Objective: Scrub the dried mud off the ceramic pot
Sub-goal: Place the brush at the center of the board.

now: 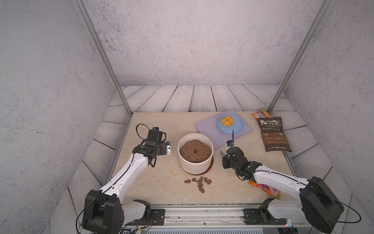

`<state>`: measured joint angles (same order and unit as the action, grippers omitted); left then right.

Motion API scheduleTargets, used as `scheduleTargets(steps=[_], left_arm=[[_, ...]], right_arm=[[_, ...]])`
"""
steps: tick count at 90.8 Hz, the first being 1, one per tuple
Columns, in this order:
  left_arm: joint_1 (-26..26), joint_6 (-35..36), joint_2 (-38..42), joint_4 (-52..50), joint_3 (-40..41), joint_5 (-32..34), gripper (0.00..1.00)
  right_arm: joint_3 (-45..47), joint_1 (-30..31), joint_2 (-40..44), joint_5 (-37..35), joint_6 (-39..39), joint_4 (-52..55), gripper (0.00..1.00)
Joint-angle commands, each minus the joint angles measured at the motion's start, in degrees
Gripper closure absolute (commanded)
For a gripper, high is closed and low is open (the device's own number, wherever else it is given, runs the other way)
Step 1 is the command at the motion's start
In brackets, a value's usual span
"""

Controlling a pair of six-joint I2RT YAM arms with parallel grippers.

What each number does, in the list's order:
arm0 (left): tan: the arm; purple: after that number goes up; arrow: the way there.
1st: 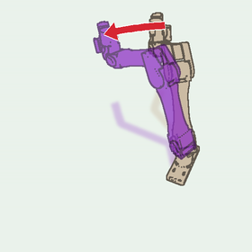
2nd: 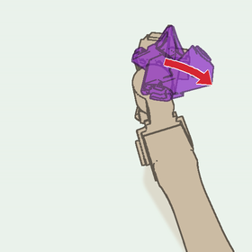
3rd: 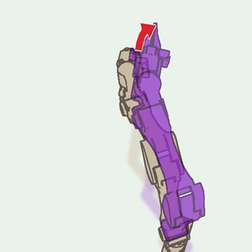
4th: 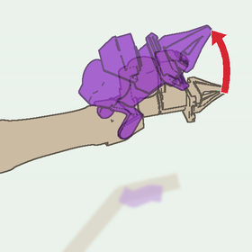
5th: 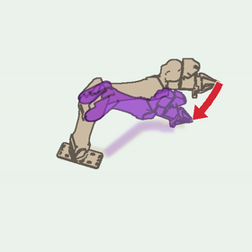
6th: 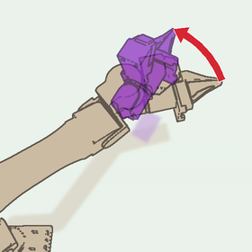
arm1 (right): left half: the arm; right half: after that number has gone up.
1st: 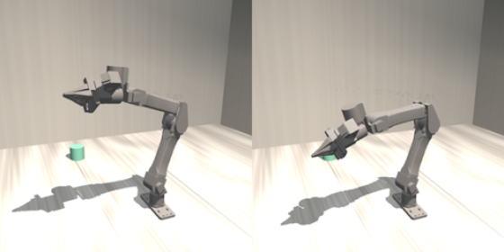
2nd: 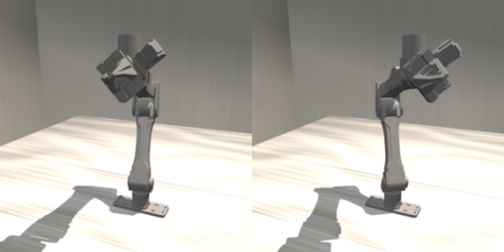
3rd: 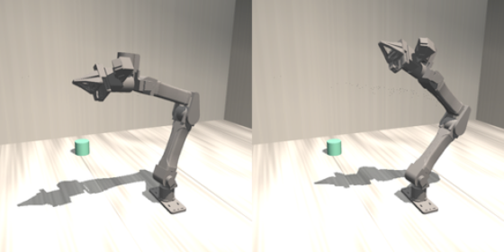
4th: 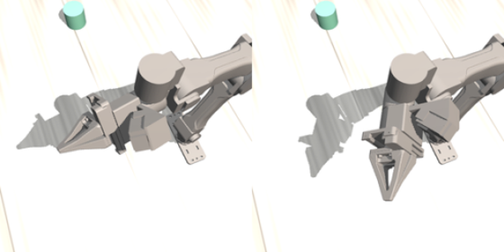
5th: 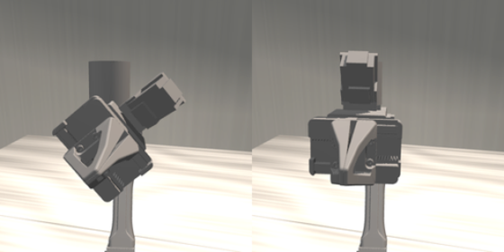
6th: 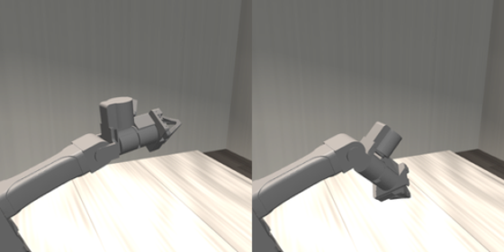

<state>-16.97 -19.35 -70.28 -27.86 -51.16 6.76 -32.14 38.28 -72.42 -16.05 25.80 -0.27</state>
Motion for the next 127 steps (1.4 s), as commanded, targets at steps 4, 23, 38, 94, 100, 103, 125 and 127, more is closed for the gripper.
scheduleTargets(steps=[4,23,38,94,100,103,125,127], left_arm=[[0.5,-0.8,-0.1,3.0,1.0,-1.0,0.02],[0.8,0.4,-2.8,2.6,-1.0,-3.8,0.02],[1.1,0.5,-3.0,2.7,-0.9,-5.3,0.02],[2.2,0.7,-5.3,3.2,0.1,-9.1,0.02],[2.4,1.1,-5.9,2.8,-0.2,-9.3,0.02],[2.6,1.3,-6.1,2.7,-0.3,-9.3,0.02],[6.0,3.1,-5.6,2.4,0.0,-7.0,0.02],[6.2,3.4,-5.4,2.5,0.1,-6.7,0.02]], right_arm=[[2.3,-0.2,-0.5,0.1,5.4,-6.7,0.98],[5.7,-0.3,-1.6,1.8,11.1,-10.9,0.93],[8.8,-0.6,-1.8,2.2,18.5,-15.0,0.91],[14.0,-0.6,-2.9,5.9,30.1,-21.0,0.68],[13.9,-0.7,-2.7,5.8,29.6,-20.7,0.68],[13.7,-0.7,-2.3,5.8,29.0,-20.2,0.67],[7.7,-2.2,3.8,2.5,17.0,-6.1,0.47],[6.9,-2.6,4.4,2.1,15.6,-4.5,0.44]])
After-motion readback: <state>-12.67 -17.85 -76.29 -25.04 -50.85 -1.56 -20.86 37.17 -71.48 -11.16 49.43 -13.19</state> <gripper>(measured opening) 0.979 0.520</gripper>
